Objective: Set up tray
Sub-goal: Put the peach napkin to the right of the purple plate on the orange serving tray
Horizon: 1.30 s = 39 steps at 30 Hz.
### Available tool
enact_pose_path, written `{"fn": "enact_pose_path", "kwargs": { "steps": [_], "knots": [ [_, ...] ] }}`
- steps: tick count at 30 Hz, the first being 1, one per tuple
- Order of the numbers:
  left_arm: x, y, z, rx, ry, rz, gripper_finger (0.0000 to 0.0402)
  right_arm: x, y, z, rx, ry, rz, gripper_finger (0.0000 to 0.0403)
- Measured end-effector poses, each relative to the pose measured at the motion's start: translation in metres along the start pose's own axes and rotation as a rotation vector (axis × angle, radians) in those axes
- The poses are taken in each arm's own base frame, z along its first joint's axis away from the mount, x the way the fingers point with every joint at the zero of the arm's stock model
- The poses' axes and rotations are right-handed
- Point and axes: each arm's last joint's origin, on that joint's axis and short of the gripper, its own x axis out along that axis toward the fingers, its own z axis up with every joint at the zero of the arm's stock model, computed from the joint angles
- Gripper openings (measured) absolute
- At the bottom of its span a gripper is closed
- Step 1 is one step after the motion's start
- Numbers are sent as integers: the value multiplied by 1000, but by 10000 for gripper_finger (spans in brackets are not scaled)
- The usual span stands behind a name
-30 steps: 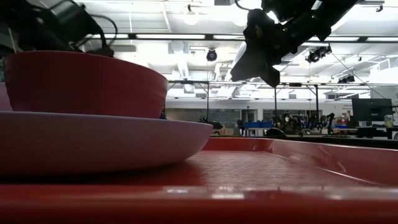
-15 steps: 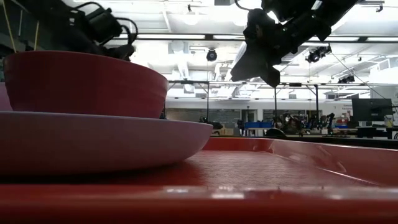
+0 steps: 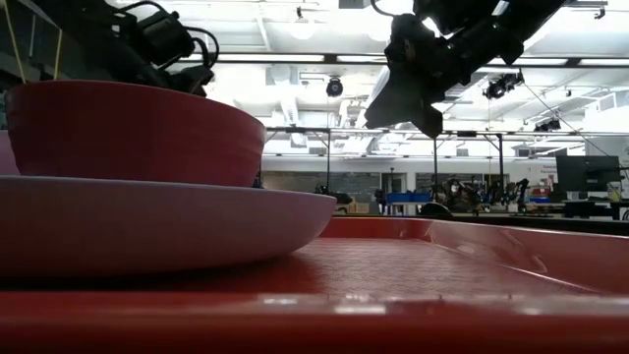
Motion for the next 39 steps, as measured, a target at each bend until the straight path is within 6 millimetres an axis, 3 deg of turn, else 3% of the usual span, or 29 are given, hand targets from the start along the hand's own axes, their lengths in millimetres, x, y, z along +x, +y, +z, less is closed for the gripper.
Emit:
{"fn": "enact_pose_path", "kwargs": {
  "steps": [10, 15, 21, 39],
  "knots": [
    [-2, 8, -9, -124, 111, 167, 85, 0, 0, 0, 0, 0, -1, 53],
    [-5, 4, 1, -98, 181, 305, 85, 0, 0, 0, 0, 0, -1, 53],
    [0, -2, 12, -12, 157, 283, 85, 0, 0, 0, 0, 0, 0, 53],
    [-1, 0, 10, -23, 176, 315, 90, 0, 1, 0, 0, 10, 19, 53]
  ]
}}
